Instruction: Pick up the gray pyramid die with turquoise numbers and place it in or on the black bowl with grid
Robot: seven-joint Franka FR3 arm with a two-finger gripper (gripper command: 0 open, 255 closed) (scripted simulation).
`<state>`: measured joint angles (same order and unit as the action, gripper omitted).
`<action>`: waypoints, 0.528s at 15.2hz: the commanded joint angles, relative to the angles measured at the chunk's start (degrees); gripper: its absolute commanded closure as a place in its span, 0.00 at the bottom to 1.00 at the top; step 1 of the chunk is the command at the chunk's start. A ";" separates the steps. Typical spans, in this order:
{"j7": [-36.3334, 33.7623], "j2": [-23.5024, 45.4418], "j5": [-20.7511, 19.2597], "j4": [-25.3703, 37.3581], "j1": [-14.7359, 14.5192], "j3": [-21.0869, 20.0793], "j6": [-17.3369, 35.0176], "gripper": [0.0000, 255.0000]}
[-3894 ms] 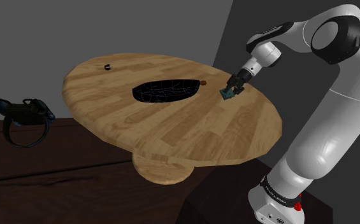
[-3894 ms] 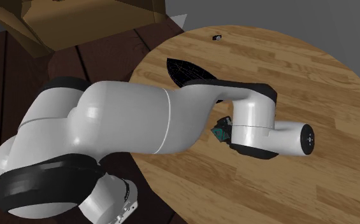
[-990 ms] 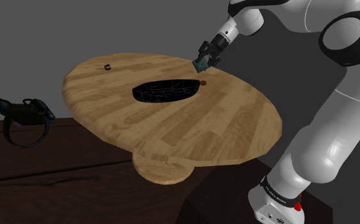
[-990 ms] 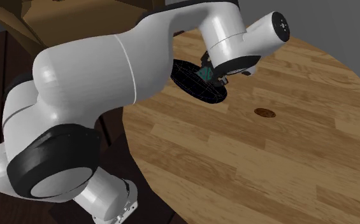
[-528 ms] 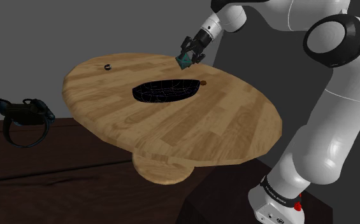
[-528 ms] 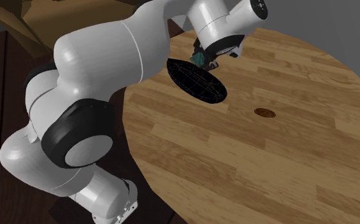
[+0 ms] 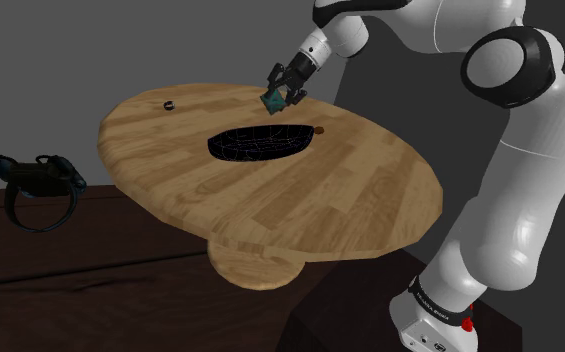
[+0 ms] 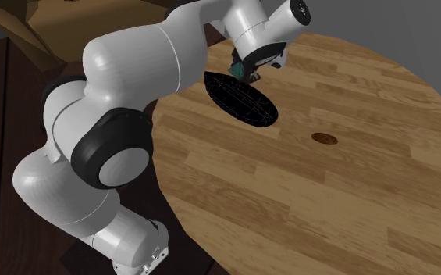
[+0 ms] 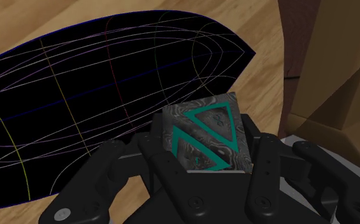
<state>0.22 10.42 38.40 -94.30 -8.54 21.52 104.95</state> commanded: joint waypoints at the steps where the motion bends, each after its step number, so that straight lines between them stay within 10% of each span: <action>1: 0.85 0.16 0.31 -1.29 -0.06 -0.07 1.25 1.00; 8: 3.66 1.02 1.59 -5.23 -0.24 -0.36 5.16 1.00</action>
<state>3.52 11.24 39.78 -99.18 -8.78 21.21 109.65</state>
